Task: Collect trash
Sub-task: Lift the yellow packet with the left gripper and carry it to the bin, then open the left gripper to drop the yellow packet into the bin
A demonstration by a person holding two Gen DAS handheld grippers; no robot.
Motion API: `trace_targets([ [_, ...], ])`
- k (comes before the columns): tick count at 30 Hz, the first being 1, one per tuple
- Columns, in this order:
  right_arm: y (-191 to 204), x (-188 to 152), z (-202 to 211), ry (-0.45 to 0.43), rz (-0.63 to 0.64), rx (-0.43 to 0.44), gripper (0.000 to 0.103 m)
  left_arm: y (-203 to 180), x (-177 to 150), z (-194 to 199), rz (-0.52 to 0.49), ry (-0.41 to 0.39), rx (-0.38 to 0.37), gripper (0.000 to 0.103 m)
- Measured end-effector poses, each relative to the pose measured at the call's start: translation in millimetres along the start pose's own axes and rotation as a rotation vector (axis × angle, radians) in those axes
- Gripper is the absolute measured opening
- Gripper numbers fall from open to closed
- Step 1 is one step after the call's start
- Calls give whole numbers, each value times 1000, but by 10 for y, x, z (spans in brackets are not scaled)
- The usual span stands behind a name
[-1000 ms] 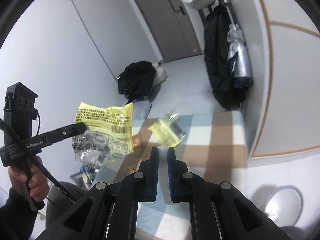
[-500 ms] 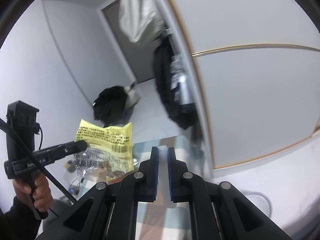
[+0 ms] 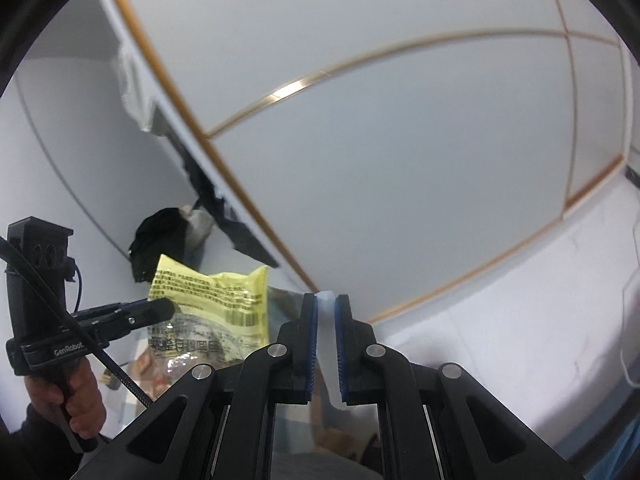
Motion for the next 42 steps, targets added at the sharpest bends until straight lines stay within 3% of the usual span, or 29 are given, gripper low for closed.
trace_targets([
  [10, -917, -710, -528, 124, -157, -44, 8, -29, -317, -1031, -28, 239, 16, 2],
  [17, -1398, -1177, -831, 181, -266, -46, 8, -129, -600, -1608, -112, 403, 54, 2],
  [22, -1487, -1456, -1122, 232, -318, -57, 8, -115, -817, -1945, -116, 512, 76, 2],
  [32, -1608, -2060, -1334, 333, -410, -70, 8, -82, -1019, -2265, -178, 640, 98, 2],
  [42, -1410, -2407, -1477, 422, -418, -13, 13, -144, -1157, -2576, -172, 709, 88, 4],
])
Point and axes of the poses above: each gripper's, at about its wrist camera, not at the fingertips, and z roughly against the way its jaws point, y to its left, x to its top, the point moved 9 cm from there along -z, roughly the way its jaws point, and after that the axes turned 6 degrees about z, right-handed, at the moved point
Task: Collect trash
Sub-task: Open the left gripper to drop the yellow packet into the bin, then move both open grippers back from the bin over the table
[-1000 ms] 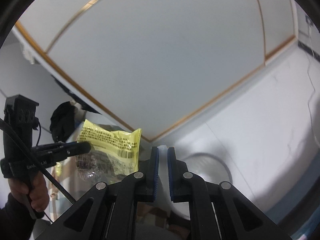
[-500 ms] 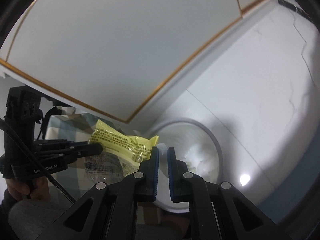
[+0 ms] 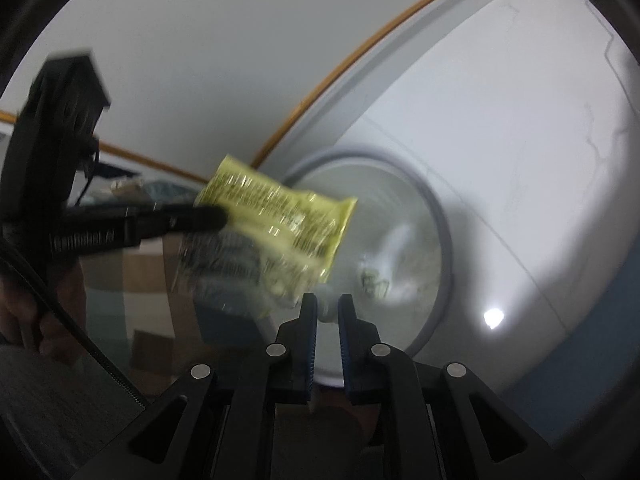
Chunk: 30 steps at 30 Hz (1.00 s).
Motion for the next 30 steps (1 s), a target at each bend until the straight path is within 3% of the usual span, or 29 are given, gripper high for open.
trace_targets([
  [4, 62, -118, -126, 37, 18, -5, 13, -5, -31, -131, 11, 74, -11, 7],
  [8, 113, -159, -162, 56, 11, 10, 14, 39, -7, -149, 44, 78, -15, 18],
  [10, 139, -179, -167, 68, 16, 15, 15, 30, 8, -148, 50, 74, -28, 18],
  [14, 169, -209, -144, 70, 13, 15, 22, 33, 15, -146, 44, 77, -3, 24],
  [16, 151, -238, -136, 71, 2, 19, 23, 46, 28, -147, 50, 80, 4, 31],
  [18, 168, -262, -114, 75, 3, 18, 26, 67, 42, -144, 62, 77, 5, 51],
  [25, 210, -220, 61, 56, 18, 23, 27, 94, 75, 33, 61, 5, 19, 52],
  [30, 154, -118, 176, 25, -4, -4, 36, 93, 90, 335, 64, -82, 6, 52],
])
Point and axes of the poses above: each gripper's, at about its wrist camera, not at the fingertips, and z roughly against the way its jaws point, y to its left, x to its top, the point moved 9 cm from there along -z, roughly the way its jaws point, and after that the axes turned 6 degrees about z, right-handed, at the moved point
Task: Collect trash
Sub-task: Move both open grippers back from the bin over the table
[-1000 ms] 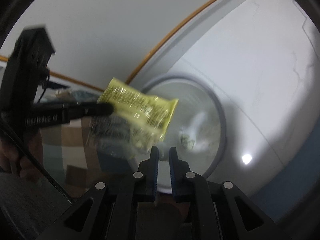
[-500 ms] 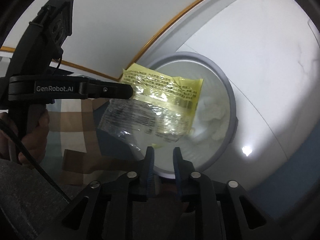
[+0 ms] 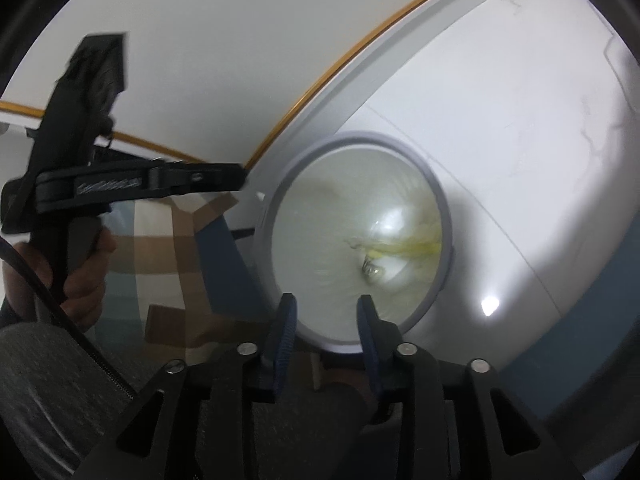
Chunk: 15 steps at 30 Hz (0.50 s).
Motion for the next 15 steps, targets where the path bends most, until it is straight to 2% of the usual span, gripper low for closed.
trace_targets([
  [2, -13, 42, 45, -17, -12, -12, 39, -24, -17, 128, 3, -19, -18, 53],
  [6, 24, 135, 154, -49, -21, -24, 45, -30, -72, 365, 8, -75, -14, 63],
  [9, 66, 198, 279, -76, -9, -37, 49, -32, -119, 556, 15, -124, -10, 64],
  [12, 131, 238, 409, -96, 9, -50, 53, 12, -156, 756, 18, -181, 21, 66],
  [15, 222, 278, 535, -115, 35, -77, 58, 94, -212, 1060, 40, -280, 68, 70],
])
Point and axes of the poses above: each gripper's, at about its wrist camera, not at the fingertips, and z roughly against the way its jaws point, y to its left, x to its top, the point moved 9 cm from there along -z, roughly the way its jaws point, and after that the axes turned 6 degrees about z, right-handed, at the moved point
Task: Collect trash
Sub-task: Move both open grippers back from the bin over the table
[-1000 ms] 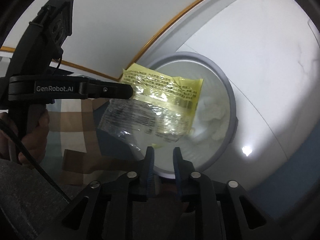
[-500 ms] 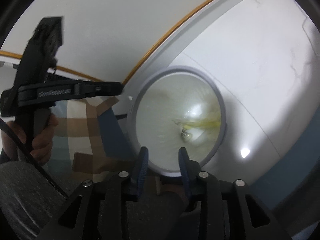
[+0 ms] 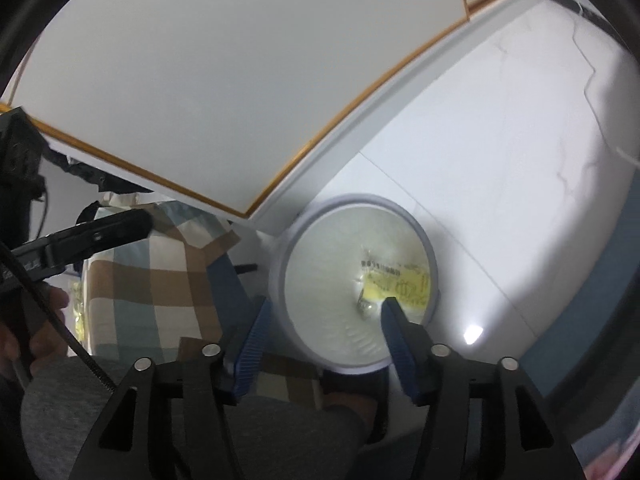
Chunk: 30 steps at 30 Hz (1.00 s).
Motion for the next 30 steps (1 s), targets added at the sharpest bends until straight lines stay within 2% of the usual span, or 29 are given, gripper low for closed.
trace_targets([
  [2, 65, 48, 100, -11, 26, -12, 59, 101, 29, 192, 32, -64, 21, 74],
  [7, 257, 199, 461, -101, 57, -47, 63, 331, 50, 660, 104, -194, 31, 74],
  [10, 450, 295, 698, -168, 85, -65, 63, 533, 44, 994, 157, -291, 94, 75],
  [12, 599, 346, 844, -204, 111, -67, 63, 665, 13, 1228, 205, -351, 100, 79],
  [15, 891, 412, 1096, -269, 172, -74, 65, 858, -69, 1592, 256, -440, 105, 83],
  [19, 1327, 480, 1431, -368, 238, -72, 69, 1096, -198, 2003, 290, -545, 163, 85],
  [21, 1558, 484, 1595, -421, 279, -80, 72, 1254, -319, 2223, 322, -599, 182, 94],
  [23, 1778, 474, 1697, -457, 318, -74, 73, 1396, -423, 2423, 353, -645, 198, 95],
  [27, 2342, 368, 1821, -508, 408, -34, 76, 1692, -666, 2718, 412, -724, 261, 96],
  [30, 2709, 276, 1855, -529, 471, -1, 78, 1897, -882, 2859, 455, -747, 297, 99],
])
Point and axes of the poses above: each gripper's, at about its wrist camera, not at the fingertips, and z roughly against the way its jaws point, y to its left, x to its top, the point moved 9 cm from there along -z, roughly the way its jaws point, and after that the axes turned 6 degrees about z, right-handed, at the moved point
